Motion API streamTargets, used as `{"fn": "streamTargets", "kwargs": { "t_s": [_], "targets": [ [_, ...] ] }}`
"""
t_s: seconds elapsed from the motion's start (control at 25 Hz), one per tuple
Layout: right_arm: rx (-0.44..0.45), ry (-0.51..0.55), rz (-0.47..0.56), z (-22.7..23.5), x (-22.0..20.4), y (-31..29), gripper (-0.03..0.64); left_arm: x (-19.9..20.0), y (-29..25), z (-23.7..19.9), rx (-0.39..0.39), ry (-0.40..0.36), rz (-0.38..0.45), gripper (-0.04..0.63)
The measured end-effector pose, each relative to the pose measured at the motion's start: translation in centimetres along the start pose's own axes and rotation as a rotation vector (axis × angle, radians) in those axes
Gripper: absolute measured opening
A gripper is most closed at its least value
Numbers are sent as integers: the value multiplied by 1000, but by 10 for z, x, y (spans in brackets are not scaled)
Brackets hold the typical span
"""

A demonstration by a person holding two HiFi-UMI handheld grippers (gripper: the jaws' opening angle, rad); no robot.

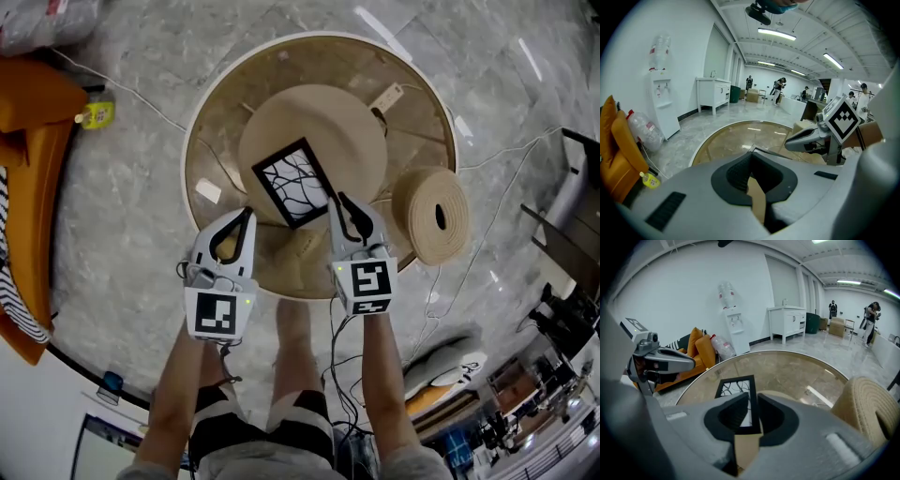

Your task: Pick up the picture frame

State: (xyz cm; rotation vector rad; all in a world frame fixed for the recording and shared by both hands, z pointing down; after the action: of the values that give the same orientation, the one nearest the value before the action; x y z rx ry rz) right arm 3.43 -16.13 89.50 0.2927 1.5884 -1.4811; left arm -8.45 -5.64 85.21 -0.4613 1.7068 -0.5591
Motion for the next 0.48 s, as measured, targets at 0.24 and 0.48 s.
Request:
{"fn": "streamTargets", "kwargs": {
  "t_s": [0.24,0.48],
  "targets": [
    [26,15,-66,5,-5,-21,121,-2,3,-10,14,-23,1,17],
    [51,17,-133,6,-18,-36,130,4,4,-17,44,16,8,17]
  ]
}}
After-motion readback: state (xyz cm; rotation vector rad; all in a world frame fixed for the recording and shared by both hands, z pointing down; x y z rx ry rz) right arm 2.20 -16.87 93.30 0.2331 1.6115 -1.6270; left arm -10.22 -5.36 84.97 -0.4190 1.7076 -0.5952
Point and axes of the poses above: the fingertips, and each gripper's own axes: y backward along the fingers, z to its right, x out of its top, the point moved 3 cm from there along y, backward along the fingers, and after that the axes turned 3 degrees about z, right-handed, at the moved point
